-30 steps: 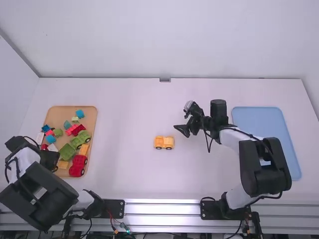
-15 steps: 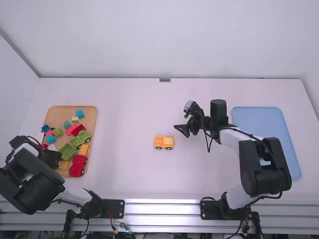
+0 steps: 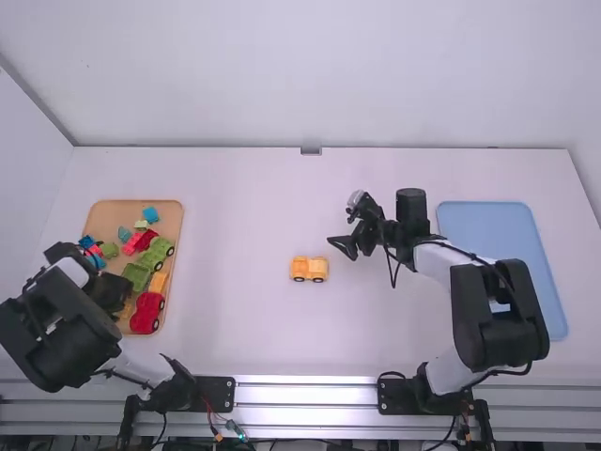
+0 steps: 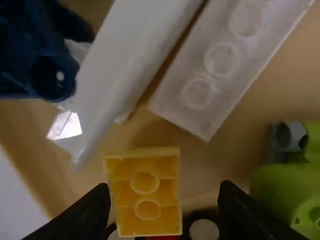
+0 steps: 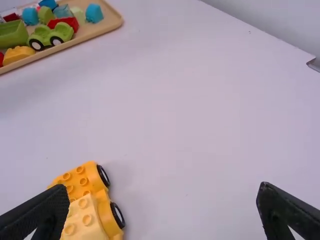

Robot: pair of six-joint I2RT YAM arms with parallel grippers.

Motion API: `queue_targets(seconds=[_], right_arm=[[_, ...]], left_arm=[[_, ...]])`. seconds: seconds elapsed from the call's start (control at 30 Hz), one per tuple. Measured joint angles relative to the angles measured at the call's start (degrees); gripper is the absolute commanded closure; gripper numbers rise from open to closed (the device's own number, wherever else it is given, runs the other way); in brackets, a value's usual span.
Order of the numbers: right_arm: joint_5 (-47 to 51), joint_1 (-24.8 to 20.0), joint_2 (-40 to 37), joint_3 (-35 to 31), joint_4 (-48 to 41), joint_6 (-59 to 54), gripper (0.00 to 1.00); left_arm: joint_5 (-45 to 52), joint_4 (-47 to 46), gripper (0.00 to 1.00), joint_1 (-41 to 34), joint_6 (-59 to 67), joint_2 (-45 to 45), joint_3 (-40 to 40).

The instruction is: Assemble lego blocks to make yellow taxi

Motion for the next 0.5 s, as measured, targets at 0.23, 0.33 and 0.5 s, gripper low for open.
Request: queue_targets(seconds=[0.23, 0.33, 0.5], right_arm=[[-0.02, 0.0, 0.0, 0.0, 0.04, -0.11, 0.01], [-0.02, 0.0, 0.0, 0.0, 0.02, -0.04, 0.01], [-0.02, 0.0, 0.0, 0.0, 0.04, -0.15, 0.01]], left_arm=[[-1.4, 2.4, 0.44, 0.02, -1.73, 0.0, -0.28], [-0.66, 4.31, 0.46, 0.02, -1.4, 0.0, -1.49], [0.04, 4.24, 0.46, 0.02, -1.27, 0.0, -2.32]])
